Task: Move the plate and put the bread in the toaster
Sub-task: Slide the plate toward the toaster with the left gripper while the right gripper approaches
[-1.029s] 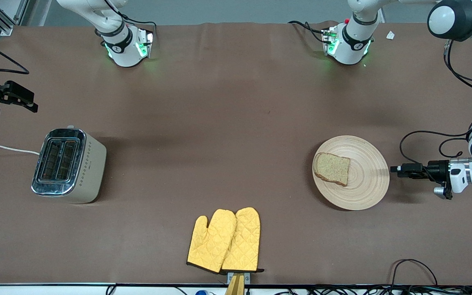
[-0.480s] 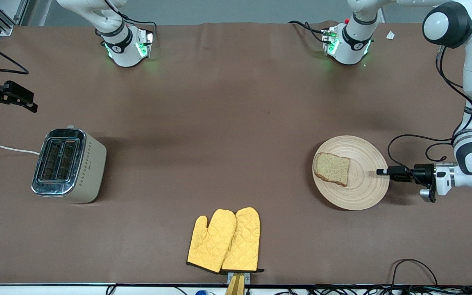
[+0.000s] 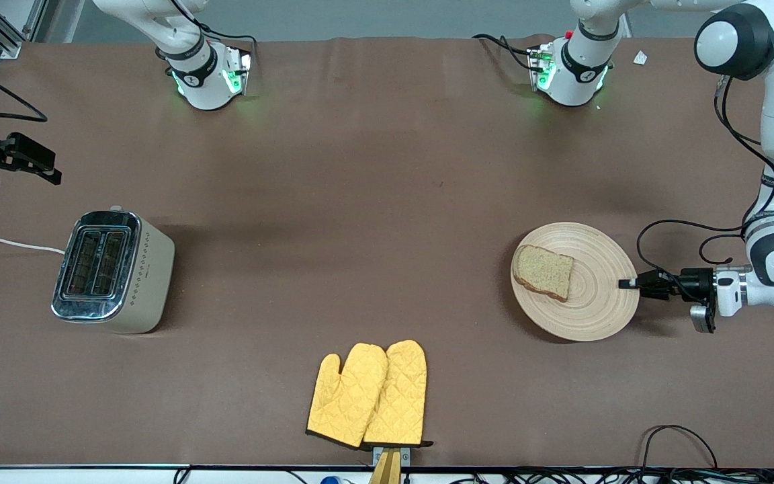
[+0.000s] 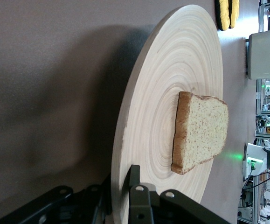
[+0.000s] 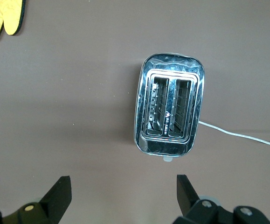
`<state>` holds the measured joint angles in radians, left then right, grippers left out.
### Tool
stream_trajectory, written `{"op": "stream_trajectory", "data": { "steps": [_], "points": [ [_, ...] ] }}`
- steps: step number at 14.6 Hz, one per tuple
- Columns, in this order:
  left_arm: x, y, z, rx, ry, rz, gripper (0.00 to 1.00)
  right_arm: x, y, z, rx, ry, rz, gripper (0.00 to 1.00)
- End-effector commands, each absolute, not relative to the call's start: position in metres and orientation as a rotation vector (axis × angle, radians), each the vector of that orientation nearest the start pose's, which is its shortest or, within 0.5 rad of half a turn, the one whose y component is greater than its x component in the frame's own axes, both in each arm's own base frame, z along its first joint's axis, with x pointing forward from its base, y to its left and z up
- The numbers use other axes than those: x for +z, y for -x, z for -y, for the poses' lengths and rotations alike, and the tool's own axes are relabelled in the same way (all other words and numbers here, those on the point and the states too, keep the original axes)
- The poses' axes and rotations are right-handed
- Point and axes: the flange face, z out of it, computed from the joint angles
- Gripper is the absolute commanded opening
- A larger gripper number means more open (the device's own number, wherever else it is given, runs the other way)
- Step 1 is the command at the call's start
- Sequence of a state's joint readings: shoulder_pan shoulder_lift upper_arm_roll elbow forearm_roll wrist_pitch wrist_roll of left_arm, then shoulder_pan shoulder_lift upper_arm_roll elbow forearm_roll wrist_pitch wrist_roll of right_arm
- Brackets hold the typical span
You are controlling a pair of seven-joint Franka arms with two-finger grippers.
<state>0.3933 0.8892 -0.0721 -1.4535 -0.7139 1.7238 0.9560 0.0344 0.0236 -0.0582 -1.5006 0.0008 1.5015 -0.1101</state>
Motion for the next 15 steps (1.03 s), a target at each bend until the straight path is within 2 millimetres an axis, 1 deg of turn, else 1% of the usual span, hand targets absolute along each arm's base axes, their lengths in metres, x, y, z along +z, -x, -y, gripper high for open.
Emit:
{"op": "stream_trajectory", "data": {
  "steps": [1,2,3,4,5,6,7,8,9,10,11,12,13,14,15],
  "points": [
    [0.154,-0.65,-0.134,-0.043,-2.164,0.357,0.0,0.641,-0.554,0.011,0.034,3.122,0.153,0.99],
    [0.16,-0.655,-0.117,-0.037,-2.134,0.363,0.0,0.641,-0.555,0.01,0.032,3.122,0.155,0.99],
    [0.165,-0.661,-0.095,-0.051,-2.108,0.348,0.0,0.641,-0.556,0.009,0.025,3.121,0.155,0.99],
    [0.172,-0.667,-0.067,-0.08,-2.081,0.314,0.0,0.641,-0.557,0.004,0.019,3.113,0.167,0.99],
    [0.181,-0.673,-0.026,-0.125,-2.046,0.274,0.0,0.64,-0.558,0.0,0.013,3.099,0.168,1.0],
    [0.188,-0.678,0.009,-0.172,-2.036,0.227,0.0,0.636,-0.563,-0.001,0.007,3.091,0.16,1.0],
    [0.195,-0.682,0.056,-0.202,-2.025,0.214,0.0,0.631,-0.568,-0.003,-0.005,3.084,0.159,1.0],
    [0.198,-0.683,0.096,-0.202,-2.017,0.227,0.0,0.626,-0.573,-0.005,-0.008,3.071,0.153,1.0],
    [0.199,-0.682,0.142,-0.19,-1.997,0.226,0.0,0.61,-0.582,-0.014,0.014,3.061,0.126,1.0],
    [0.198,-0.678,0.185,-0.185,-1.966,0.207,0.0,0.594,-0.592,-0.02,0.02,3.043,0.051,1.0],
    [0.191,-0.665,0.24,-0.199,-1.947,0.211,0.0,0.574,-0.604,-0.03,0.025,3.029,-0.018,1.0],
    [0.183,-0.653,0.285,-0.2,-1.959,0.208,0.0,0.557,-0.612,-0.04,0.04,3.029,-0.04,1.0],
    [0.172,-0.642,0.322,-0.178,-1.985,0.169,0.0,0.543,-0.619,-0.051,0.05,3.032,-0.054,1.0],
    [0.163,-0.623,0.368,-0.159,-2.011,0.153,0.0,0.522,-0.626,-0.054,0.068,3.034,-0.083,1.0],
    [0.158,-0.609,0.406,-0.142,-2.014,0.137,0.0,0.504,-0.631,-0.061,0.063,3.036,-0.089,1.0]
  ]
}}
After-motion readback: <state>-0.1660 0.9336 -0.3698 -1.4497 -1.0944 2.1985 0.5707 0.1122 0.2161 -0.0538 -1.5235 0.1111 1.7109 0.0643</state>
